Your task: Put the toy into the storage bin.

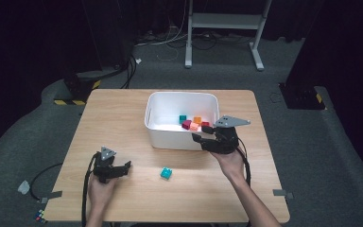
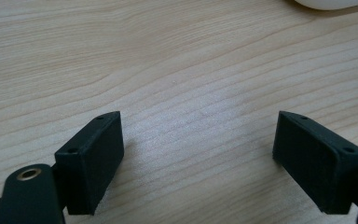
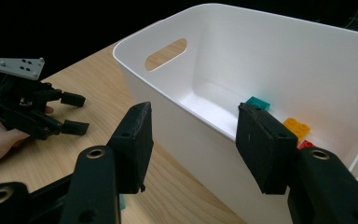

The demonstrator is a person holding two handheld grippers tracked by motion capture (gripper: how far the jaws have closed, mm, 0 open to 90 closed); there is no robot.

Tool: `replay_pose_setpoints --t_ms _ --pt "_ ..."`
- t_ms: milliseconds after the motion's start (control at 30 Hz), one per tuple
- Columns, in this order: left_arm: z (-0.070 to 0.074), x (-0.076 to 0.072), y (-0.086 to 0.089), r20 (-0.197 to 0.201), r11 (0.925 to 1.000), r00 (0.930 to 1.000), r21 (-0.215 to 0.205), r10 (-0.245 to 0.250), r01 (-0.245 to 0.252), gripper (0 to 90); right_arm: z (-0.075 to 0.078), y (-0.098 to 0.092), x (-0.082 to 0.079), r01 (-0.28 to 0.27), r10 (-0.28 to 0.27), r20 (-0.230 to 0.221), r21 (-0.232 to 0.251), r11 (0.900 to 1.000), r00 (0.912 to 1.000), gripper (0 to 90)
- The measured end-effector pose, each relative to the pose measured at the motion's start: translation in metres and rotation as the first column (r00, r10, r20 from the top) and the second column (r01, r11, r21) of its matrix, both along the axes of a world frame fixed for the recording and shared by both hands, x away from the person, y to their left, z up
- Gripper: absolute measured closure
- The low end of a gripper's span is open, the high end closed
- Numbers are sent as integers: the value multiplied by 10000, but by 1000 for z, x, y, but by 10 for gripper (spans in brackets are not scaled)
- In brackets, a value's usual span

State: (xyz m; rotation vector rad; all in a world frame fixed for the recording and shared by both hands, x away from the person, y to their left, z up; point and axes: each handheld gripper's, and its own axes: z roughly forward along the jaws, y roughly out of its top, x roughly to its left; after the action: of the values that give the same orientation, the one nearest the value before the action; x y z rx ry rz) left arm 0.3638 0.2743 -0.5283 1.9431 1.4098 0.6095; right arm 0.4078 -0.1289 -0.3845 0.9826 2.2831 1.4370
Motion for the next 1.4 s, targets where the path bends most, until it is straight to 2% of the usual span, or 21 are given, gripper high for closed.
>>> replay_pose_setpoints --t_ms 800,933,1400 --pt "0 0 0 -5 10000 10000 18 -5 5 163 -19 2 -24 -442 445 -124 240 9987 9989 457" --pt "0 0 0 -4 10000 10000 18 -6 6 163 -23 4 -27 -482 482 -79 102 9988 9988 457" --pt "0 0 0 -4 10000 10000 20 -6 6 163 -43 11 -34 -634 636 -284 60 9980 9976 445"
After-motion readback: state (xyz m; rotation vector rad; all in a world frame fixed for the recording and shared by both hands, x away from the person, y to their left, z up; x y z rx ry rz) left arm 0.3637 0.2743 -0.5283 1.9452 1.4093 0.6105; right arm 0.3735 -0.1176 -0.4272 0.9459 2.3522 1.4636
